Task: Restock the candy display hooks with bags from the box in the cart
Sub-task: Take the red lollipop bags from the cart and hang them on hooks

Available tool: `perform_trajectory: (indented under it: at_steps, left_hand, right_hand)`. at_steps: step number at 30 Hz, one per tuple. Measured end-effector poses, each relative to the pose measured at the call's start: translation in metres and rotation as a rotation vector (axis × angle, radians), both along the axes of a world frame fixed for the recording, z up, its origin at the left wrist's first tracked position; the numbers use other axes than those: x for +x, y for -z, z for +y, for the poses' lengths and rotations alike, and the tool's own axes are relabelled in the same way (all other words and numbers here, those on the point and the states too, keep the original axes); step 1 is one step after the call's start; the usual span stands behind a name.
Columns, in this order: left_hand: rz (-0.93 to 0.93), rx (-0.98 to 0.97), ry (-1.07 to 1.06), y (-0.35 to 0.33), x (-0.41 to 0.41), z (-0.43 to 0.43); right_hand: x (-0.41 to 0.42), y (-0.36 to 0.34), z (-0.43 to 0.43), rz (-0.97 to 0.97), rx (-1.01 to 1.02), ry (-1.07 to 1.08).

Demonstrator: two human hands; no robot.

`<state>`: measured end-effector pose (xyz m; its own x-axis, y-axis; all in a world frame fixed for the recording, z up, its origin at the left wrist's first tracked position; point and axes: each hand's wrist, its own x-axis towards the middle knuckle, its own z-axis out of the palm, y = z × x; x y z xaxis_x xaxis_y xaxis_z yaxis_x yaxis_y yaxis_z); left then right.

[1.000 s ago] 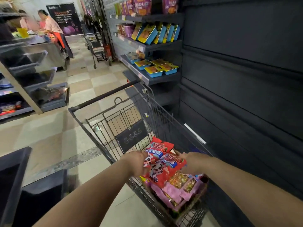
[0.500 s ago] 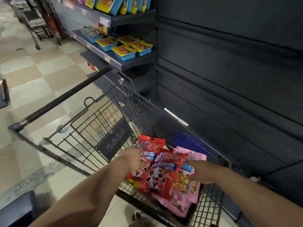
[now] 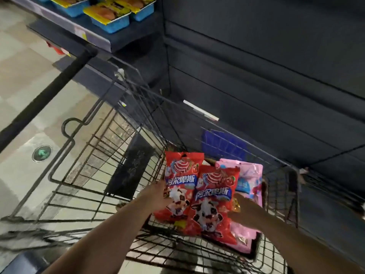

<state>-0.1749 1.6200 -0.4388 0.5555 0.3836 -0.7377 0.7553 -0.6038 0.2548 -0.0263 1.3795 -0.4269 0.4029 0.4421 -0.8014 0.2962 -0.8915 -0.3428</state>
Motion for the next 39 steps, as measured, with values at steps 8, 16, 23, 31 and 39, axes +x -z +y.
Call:
perform_trajectory:
  at_steps: [8, 16, 23, 31, 39]
  left_hand:
    - [-0.035, -0.171, -0.198, 0.075, 0.021, 0.004]
    - [-0.065, -0.257, -0.513, 0.096, 0.043, 0.008]
    - [-0.079, -0.307, -0.797, 0.11, 0.046, 0.01]
    - [-0.093, -0.327, -0.751, 0.108, 0.038, 0.012]
    - [-0.285, -0.417, -0.861, 0.087, 0.025, -0.003]
  right_hand:
    - [-0.011, 0.054, 0.011, 0.02, 0.071, 0.407]
    - [-0.014, 0.085, 0.021, -0.014, 0.076, 0.771]
    - [-0.012, 0.095, 0.02, 0.029, 0.049, 0.902]
    - [-0.014, 0.078, 0.023, 0.101, 0.148, 1.02]
    - [-0.021, 0.045, 0.008, 0.104, 0.285, 1.045]
